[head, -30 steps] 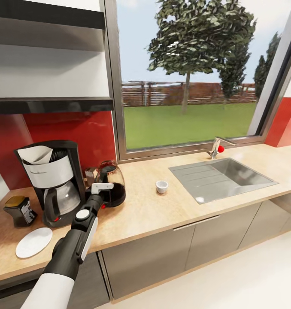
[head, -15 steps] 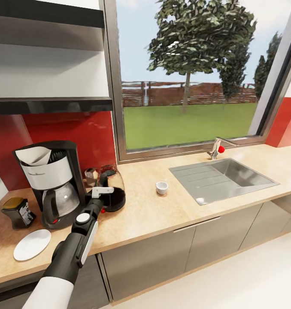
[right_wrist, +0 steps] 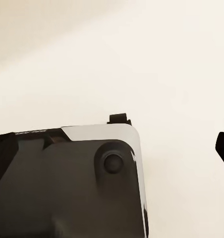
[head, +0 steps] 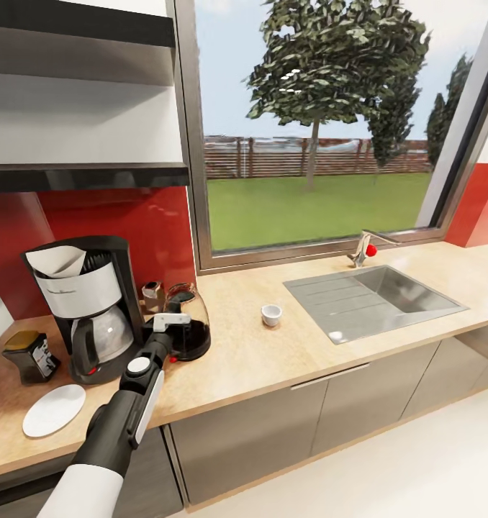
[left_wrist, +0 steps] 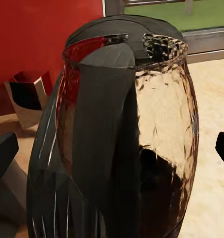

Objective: Set up a coffee station on the kitchen countertop: keep the coffee maker on the countertop, move the bottle of coffee from the kitchen shelf to the counter next to the coffee maker, place a paper coffee filter on top of the coffee maker, put the saucer next to the coffee maker with the coffee cup on the saucer, and place the electric kettle next to the coffee maker.

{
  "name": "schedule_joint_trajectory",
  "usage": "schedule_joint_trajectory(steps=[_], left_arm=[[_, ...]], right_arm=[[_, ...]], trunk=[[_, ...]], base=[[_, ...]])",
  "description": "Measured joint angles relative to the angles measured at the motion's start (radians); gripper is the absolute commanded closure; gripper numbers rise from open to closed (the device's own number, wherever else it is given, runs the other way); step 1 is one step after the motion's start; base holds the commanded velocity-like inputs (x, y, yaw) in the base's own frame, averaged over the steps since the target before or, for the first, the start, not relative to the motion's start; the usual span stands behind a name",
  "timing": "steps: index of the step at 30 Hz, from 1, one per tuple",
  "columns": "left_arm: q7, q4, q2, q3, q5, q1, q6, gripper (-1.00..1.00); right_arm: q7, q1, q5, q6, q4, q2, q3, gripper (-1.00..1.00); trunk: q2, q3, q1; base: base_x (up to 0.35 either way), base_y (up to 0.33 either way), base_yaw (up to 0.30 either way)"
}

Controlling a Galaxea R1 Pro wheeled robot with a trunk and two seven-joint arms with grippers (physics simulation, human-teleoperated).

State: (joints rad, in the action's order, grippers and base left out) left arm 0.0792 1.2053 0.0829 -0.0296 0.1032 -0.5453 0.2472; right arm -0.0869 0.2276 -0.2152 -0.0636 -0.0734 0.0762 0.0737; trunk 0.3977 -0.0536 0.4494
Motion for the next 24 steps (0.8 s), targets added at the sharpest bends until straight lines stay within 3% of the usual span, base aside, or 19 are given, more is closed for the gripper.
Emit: schedule_joint_trajectory(steps=[11, 18, 24], left_arm=[[0.001, 0.002, 0.0, 0.001, 0.0, 0.0, -0.002, -1.0], [0.0, 0.002, 0.0, 0.002, 0.0, 0.0, -0.002, -1.0], [0.001, 0.002, 0.0, 0.002, 0.0, 0.0, -0.002, -1.0]], right_arm=[[0.0, 0.0, 0.0, 0.0, 0.0, 0.0, 0.0, -1.0], [0.0, 0.0, 0.0, 0.0, 0.0, 0.0, 0.0, -1.0], [0.0, 0.0, 0.0, 0.0, 0.0, 0.0, 0.0, -1.0]], trunk=[[0.0, 0.0, 0.0], [0.0, 0.0, 0.0], [0.0, 0.0, 0.0]], base=[[-0.005, 0.0, 0.0], [-0.229, 0.0, 0.0], [-0.072, 0.0, 0.0]])
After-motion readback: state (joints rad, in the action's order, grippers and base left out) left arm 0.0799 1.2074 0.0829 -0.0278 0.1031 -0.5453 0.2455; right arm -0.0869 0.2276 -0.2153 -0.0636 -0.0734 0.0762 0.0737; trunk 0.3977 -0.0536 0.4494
